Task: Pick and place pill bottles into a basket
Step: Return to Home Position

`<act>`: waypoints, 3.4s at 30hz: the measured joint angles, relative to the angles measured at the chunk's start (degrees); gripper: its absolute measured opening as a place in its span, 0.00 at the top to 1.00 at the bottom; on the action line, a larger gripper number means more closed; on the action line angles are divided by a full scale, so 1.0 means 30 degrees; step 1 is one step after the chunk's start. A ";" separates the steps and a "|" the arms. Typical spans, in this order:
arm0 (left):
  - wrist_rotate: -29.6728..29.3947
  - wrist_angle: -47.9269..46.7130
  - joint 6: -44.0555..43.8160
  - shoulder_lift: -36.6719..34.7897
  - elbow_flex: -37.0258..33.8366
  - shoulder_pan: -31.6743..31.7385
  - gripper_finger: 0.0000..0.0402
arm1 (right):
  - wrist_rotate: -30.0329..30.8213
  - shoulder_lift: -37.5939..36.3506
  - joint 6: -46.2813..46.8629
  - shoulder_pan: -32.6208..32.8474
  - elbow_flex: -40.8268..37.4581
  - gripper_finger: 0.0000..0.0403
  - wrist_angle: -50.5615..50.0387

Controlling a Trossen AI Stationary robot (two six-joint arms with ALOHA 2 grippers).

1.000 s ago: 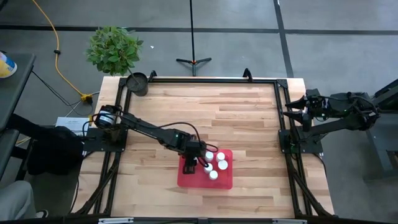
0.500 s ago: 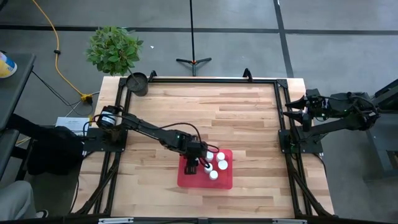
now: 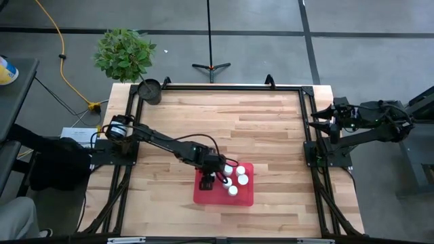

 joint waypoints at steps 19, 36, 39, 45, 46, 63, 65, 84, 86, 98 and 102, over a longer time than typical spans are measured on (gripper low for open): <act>-0.1734 -0.5438 0.1339 -0.0213 0.7019 0.0015 0.11 | -0.0607 0.0000 0.0197 0.0000 -0.0004 0.44 0.0000; -0.2657 -0.7432 0.0180 -0.3894 1.2513 0.3084 0.16 | -0.0850 0.0000 0.0191 0.0000 0.0000 0.44 0.0000; -0.3416 -0.8041 -0.0015 -0.4804 1.2509 0.3562 0.16 | -0.0867 0.0000 0.0056 0.0000 0.0000 0.44 0.0000; -0.5540 -0.9240 0.0430 -0.6478 1.2498 0.3621 0.16 | -0.1150 0.0000 -0.2297 0.0000 0.0000 0.44 -0.0691; -0.5921 -0.9333 0.0456 -0.6701 1.2498 0.3628 0.16 | -0.1354 0.0000 -0.2278 0.0000 0.0000 0.44 -0.0955; -0.4717 -0.3165 0.1478 -1.7018 0.0054 0.3359 0.16 | -0.4884 -0.0790 -0.7660 0.0000 -0.0043 0.44 0.3142; -0.4546 -0.0898 0.0872 -1.9190 -0.2578 0.3370 0.16 | -0.7827 -0.1405 -1.0333 0.0000 -0.0185 0.44 0.4159; -0.6260 0.4858 0.1399 -3.1776 -1.4499 0.3377 0.16 | -0.7233 -0.6703 -1.1824 0.0182 -0.7057 0.44 1.0691; -0.6849 0.4828 0.1354 -3.2016 -1.4888 0.3373 0.16 | -0.7123 -0.6601 -1.1973 0.0182 -0.7810 0.44 1.1510; -0.6573 0.7796 0.0488 -3.2330 -1.7656 0.3373 0.16 | -0.6705 -0.6710 -1.1978 0.0172 -1.3275 0.44 1.9161; -0.6651 0.8225 0.0658 -3.2348 -1.8164 0.3373 0.16 | -0.6318 -0.6710 -1.1832 0.0071 -1.3708 0.44 1.9758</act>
